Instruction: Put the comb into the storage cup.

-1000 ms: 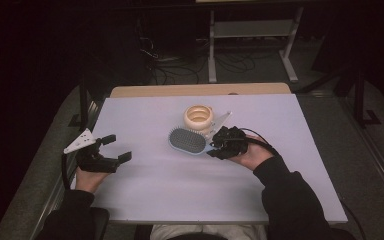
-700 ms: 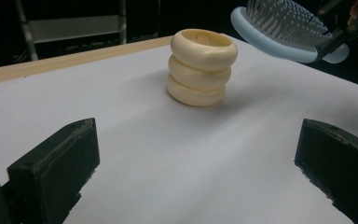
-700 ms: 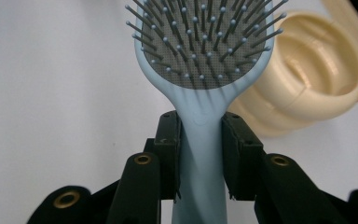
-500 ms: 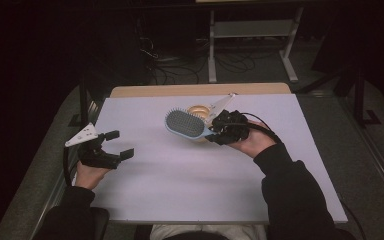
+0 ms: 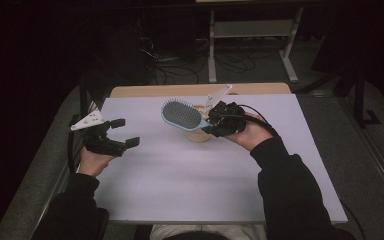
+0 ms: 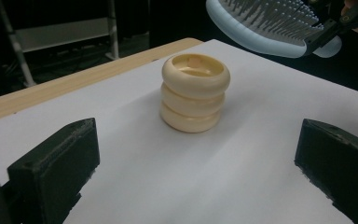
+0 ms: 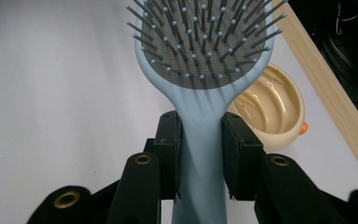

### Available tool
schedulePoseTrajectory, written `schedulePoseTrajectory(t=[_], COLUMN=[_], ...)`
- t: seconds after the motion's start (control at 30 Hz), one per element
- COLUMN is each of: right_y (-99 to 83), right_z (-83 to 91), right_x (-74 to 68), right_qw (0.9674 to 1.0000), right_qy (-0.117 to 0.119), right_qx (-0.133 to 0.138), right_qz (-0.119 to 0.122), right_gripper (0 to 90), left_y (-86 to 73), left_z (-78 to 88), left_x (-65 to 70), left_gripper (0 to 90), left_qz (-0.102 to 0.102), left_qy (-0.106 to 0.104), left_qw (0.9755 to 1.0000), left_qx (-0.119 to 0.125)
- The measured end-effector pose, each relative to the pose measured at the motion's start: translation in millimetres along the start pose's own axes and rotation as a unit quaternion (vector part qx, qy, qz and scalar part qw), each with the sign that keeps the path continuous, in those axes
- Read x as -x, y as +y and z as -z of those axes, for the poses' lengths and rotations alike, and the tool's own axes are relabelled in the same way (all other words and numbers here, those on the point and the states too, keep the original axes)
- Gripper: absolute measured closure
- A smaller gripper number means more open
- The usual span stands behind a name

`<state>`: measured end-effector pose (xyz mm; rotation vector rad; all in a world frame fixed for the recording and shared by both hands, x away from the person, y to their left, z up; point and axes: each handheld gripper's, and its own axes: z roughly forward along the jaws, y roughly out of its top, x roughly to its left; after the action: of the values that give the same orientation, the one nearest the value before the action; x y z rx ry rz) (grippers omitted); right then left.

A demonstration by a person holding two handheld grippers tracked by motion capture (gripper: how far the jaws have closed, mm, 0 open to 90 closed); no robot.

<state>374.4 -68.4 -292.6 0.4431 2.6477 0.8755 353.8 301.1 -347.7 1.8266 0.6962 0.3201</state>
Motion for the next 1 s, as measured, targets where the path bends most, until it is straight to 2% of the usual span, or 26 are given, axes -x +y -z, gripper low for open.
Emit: schedulePoseTrajectory(t=[0.17, 0.33, 0.7, 0.83, 1.0], right_y=[1.4, 3.6, 15.6, 21.1, 24.4], right_z=[2.5, 4.5, 2.5, 1.9, -2.3], right_x=[3.0, 6.2, 8.0, 6.2, 3.6], right_qw=[1.0000, 0.9999, 0.9998, 0.9998, 0.9998], right_qy=[-0.005, -0.010, -0.012, -0.012, -0.007], right_qx=[0.000, 0.004, 0.012, 0.013, 0.013], right_qz=[-0.001, -0.003, -0.001, 0.004, 0.010], right_gripper=[68.8, 68.9, 68.9, 68.8, 68.9], left_y=[10.6, 21.4, 35.9, 42.8, 49.7], left_z=[-7.9, -13.8, -33.9, -35.6, -37.5], left_x=[2.9, 4.3, 5.2, 8.5, 11.0], left_gripper=[0.0, 0.0, 0.0, 3.8, 3.8], left_qz=[-0.003, 0.005, 0.027, 0.032, 0.048], left_qy=[-0.011, -0.025, -0.048, -0.045, -0.056], left_qw=[0.9999, 0.9996, 0.9983, 0.9982, 0.9971], left_qx=[-0.001, 0.012, 0.019, 0.025, 0.020])
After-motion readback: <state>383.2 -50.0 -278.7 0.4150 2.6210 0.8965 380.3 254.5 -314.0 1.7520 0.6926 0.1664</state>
